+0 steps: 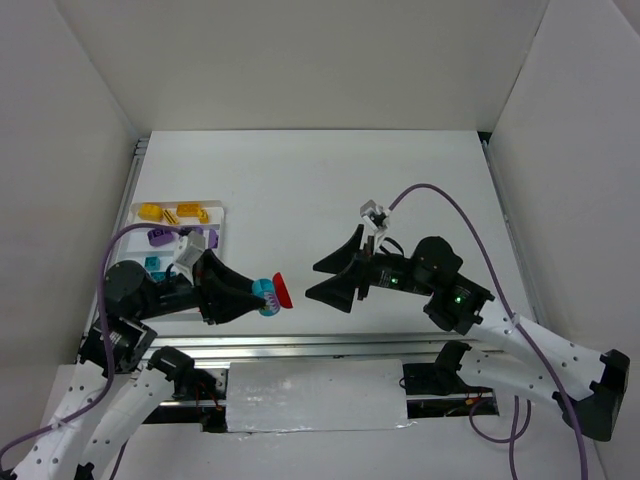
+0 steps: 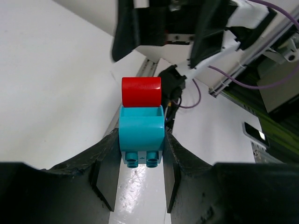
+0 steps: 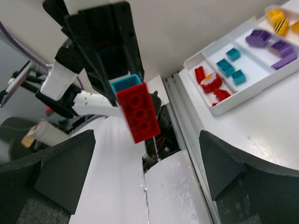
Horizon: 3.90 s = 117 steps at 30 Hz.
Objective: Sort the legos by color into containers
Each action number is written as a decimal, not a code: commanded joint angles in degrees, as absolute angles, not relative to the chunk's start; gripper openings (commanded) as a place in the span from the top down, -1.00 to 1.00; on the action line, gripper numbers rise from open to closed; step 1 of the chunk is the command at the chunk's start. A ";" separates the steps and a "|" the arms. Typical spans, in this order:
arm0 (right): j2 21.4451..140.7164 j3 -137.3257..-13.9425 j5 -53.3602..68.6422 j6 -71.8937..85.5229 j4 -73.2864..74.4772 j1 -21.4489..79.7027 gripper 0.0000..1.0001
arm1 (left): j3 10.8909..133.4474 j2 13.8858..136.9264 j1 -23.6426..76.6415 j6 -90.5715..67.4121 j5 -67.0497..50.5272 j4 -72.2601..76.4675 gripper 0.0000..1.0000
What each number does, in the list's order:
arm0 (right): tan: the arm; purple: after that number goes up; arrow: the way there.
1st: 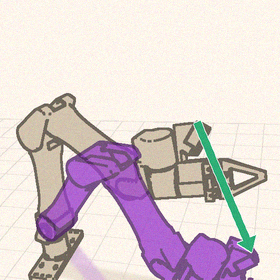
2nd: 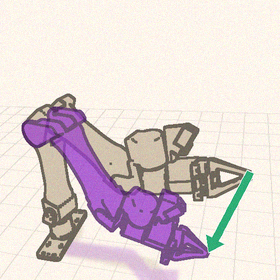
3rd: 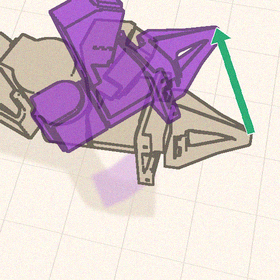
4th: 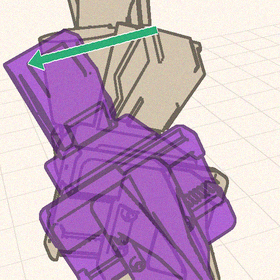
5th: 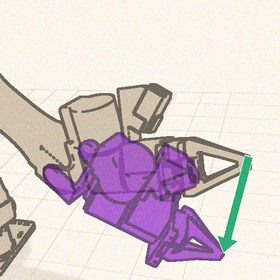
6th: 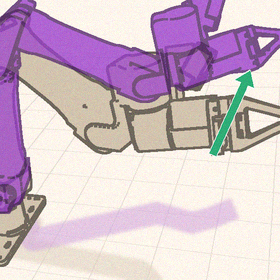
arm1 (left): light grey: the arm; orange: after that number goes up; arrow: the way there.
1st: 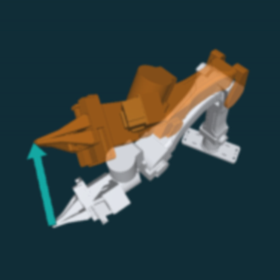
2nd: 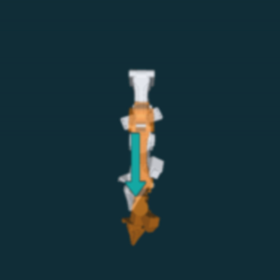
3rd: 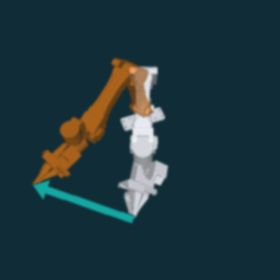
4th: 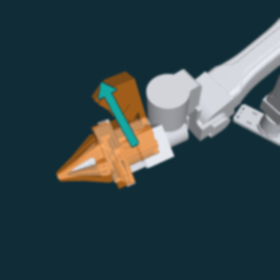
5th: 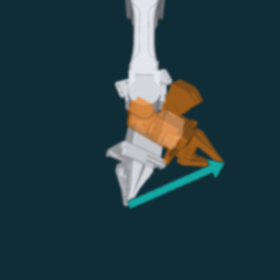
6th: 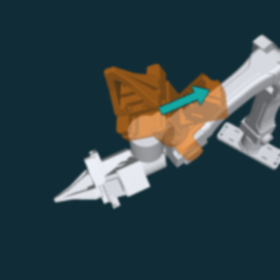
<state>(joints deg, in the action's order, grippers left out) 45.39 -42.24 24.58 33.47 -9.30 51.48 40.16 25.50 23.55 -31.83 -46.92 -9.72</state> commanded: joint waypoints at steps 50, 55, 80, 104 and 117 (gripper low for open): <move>53.35 -35.24 16.87 32.08 -18.37 38.67 1.00 | 56.79 45.79 -2.79 -58.61 35.24 -47.48 1.00; 56.85 -35.15 19.59 33.13 -20.74 38.94 1.00 | 47.82 53.23 -10.19 -61.88 31.49 -37.55 1.00; 68.81 -42.36 25.05 30.76 -17.58 44.73 1.00 | 44.12 66.80 -28.74 -55.20 8.26 -21.45 -0.76; 123.72 -100.86 16.44 23.64 7.98 64.16 0.96 | 50.97 34.81 -27.07 -34.54 -11.49 -23.03 -0.99; 139.13 -124.27 10.11 21.36 19.59 67.24 0.54 | 60.28 37.53 -22.68 -31.90 -14.07 -29.96 -0.99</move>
